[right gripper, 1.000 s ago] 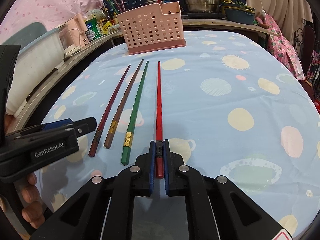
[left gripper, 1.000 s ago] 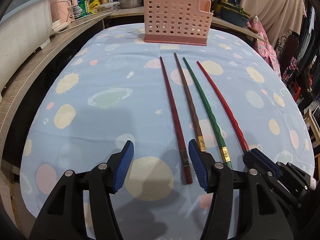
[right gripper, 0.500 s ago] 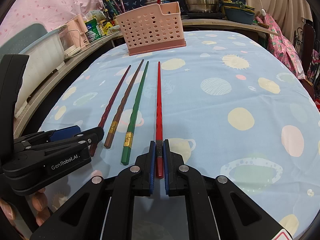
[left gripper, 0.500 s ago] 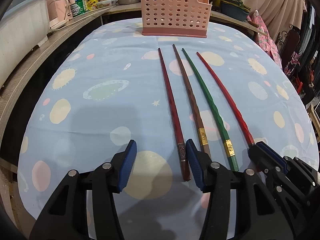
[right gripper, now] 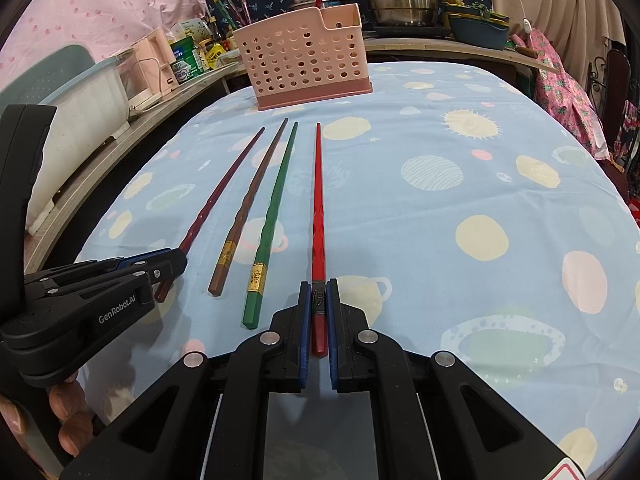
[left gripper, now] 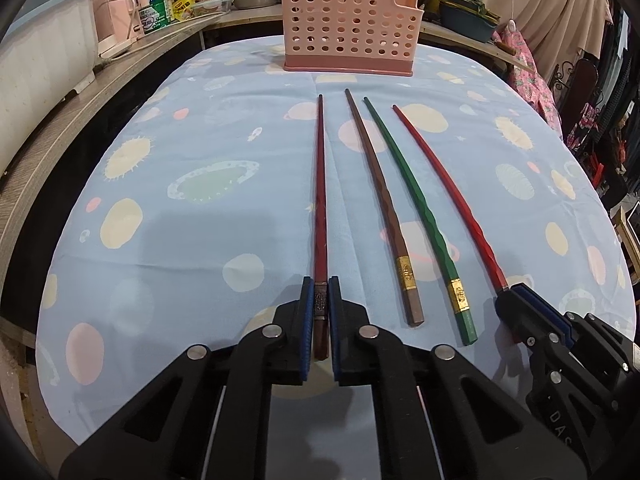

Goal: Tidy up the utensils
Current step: 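Grasp the dark red chopstick with the left tool while the right tool holds the red one, then lift both held chopsticks up toward the pink holder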

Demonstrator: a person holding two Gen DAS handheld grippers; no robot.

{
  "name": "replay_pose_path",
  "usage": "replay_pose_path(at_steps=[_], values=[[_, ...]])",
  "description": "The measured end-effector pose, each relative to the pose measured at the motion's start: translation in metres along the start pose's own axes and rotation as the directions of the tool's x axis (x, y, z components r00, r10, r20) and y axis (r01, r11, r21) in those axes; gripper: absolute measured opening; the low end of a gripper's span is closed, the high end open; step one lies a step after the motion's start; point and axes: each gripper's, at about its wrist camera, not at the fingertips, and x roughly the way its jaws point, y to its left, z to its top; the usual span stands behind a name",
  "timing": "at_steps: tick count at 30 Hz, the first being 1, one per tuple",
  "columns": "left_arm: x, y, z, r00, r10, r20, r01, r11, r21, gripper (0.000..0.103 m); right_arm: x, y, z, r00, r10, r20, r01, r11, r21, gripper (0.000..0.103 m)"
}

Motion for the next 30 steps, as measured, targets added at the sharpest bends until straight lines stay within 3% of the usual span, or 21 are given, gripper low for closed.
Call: replay_pose_path(at_steps=[17, 30], values=[[-0.021, 0.016, 0.007, 0.999, -0.041, 0.014, 0.042, 0.998, -0.048, 0.007, -0.015, -0.003, 0.007, 0.999, 0.014, 0.030, -0.014, 1.000, 0.019, 0.007], [-0.071, 0.030, 0.040, 0.989, -0.068, 0.131, 0.078, 0.994, -0.080, 0.007, -0.065, -0.012, 0.054, 0.984, 0.023, 0.174, -0.031, 0.999, 0.043, 0.006]])
